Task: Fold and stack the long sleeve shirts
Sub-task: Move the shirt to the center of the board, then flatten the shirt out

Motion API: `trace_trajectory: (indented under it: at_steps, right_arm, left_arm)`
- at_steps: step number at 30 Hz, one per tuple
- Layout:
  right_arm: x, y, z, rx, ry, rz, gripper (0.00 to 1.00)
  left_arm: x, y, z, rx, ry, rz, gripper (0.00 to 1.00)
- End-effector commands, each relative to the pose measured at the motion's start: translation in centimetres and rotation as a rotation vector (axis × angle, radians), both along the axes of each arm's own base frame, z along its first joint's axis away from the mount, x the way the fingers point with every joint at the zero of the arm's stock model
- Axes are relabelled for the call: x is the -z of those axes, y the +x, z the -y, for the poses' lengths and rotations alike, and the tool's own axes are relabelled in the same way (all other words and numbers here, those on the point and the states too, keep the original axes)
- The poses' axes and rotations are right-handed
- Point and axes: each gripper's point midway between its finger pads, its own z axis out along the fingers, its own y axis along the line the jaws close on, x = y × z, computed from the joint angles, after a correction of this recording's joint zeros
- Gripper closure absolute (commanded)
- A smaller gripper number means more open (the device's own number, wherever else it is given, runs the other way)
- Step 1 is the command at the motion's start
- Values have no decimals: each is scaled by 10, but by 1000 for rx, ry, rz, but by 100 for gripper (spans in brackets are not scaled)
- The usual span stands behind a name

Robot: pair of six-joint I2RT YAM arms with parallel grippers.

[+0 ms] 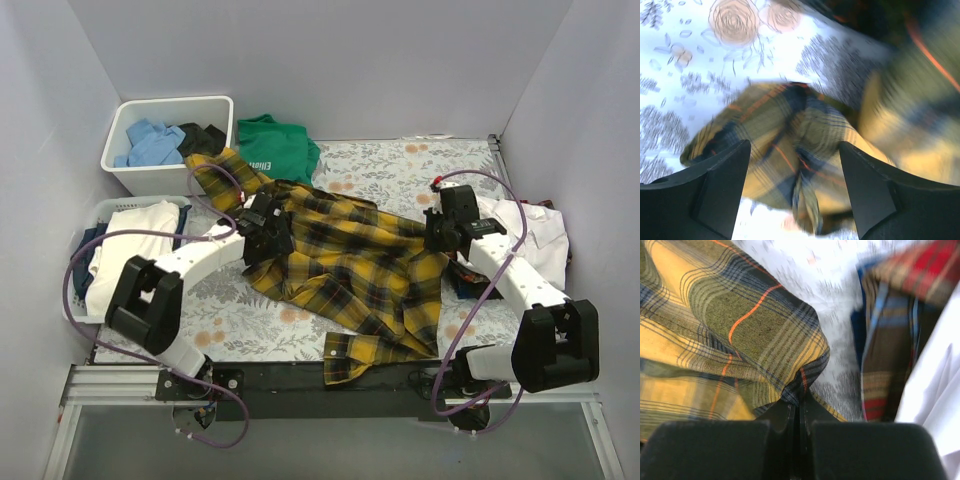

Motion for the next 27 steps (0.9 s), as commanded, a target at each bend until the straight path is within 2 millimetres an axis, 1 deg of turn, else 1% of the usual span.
trace_trajectory:
  at_steps: [1, 3, 4, 5, 6, 8, 10, 11, 14, 15, 17, 18, 20, 23, 26, 27]
  right_arm:
    - [3, -5, 6, 73, 66, -3, 99]
    - [5, -4, 8, 77, 81, -8, 99]
    - [5, -3, 8, 76, 86, -6, 99]
    - [7, -1, 11, 82, 88, -14, 99]
    - [8, 0, 11, 81, 90, -16, 99]
    - [7, 5, 10, 87, 97, -16, 99]
    - [7, 6, 1, 58, 134, -29, 99]
    - [8, 8, 0, 59, 141, -31, 99]
    - [13, 10, -2, 58, 149, -41, 99]
    - [13, 10, -3, 55, 149, -41, 99]
    - [14, 11, -2, 60, 148, -42, 99]
    - [12, 13, -2, 62, 146, -38, 99]
    - [11, 15, -2, 65, 146, -35, 99]
    - [9, 19, 0, 73, 145, -29, 99]
    - [5, 22, -1, 81, 154, -20, 99]
    - [3, 24, 0, 84, 156, -15, 99]
  left_arm:
    - [17, 28, -3, -64, 8, -43, 30]
    - [19, 36, 0, -51, -8, -50, 31]
    - [23, 35, 4, -31, -15, -63, 33]
    - [22, 36, 8, -13, -36, -61, 34]
    - [24, 32, 10, 0, -47, -69, 35]
    - [16, 29, 14, 33, -75, -49, 30]
    - [10, 24, 14, 47, -93, -34, 22]
    - [-3, 27, 16, 53, -115, 7, 21]
    - [-15, 30, 23, 80, -152, 45, 18]
    - [-14, 30, 25, 86, -159, 40, 19]
    - [-7, 26, 31, 105, -179, 1, 30]
    - [3, 23, 32, 104, -176, -29, 35]
    - [11, 17, 32, 105, -183, -59, 43]
    - [22, 10, 27, 99, -161, -83, 43]
    - [26, 7, 22, 91, -147, -87, 44]
    - [26, 7, 23, 93, -148, -87, 51]
